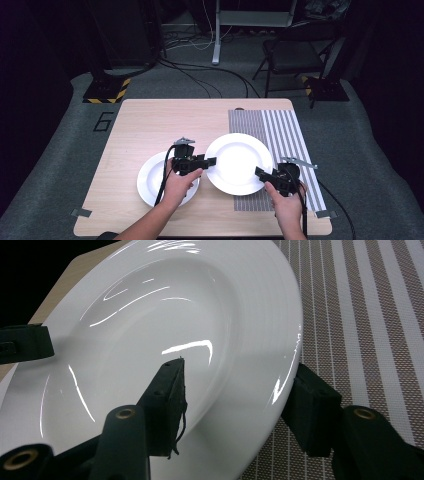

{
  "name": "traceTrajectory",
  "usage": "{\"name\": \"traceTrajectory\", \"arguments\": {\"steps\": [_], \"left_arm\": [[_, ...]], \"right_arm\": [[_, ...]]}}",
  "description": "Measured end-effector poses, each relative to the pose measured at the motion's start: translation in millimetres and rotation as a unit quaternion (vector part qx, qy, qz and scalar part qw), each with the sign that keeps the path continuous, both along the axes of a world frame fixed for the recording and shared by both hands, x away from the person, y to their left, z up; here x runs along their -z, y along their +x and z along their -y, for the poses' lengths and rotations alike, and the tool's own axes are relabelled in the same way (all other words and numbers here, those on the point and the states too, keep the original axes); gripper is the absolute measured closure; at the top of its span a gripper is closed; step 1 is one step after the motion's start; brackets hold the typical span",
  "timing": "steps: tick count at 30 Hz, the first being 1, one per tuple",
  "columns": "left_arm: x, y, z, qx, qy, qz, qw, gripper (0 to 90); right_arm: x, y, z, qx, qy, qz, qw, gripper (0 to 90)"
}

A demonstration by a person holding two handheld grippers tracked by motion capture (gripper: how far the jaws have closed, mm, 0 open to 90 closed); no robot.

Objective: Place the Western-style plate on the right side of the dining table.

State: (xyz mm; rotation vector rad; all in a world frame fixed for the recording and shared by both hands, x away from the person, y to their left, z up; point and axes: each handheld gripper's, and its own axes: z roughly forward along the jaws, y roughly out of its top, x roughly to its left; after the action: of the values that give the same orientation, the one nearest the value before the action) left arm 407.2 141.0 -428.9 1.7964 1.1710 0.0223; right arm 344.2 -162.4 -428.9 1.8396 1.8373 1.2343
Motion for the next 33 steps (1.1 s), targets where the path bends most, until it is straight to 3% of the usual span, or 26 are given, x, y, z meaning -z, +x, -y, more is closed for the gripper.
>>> {"name": "traceTrajectory", "arguments": {"steps": [33], "left_arm": [[4.2, 6.7, 65.4, 0.04, -0.009, -0.008, 0.9991, 52.1]], "right_arm": [[-0.1, -22.8, 57.7, 0.045, -0.007, 0.002, 0.9989, 45.4]]}}
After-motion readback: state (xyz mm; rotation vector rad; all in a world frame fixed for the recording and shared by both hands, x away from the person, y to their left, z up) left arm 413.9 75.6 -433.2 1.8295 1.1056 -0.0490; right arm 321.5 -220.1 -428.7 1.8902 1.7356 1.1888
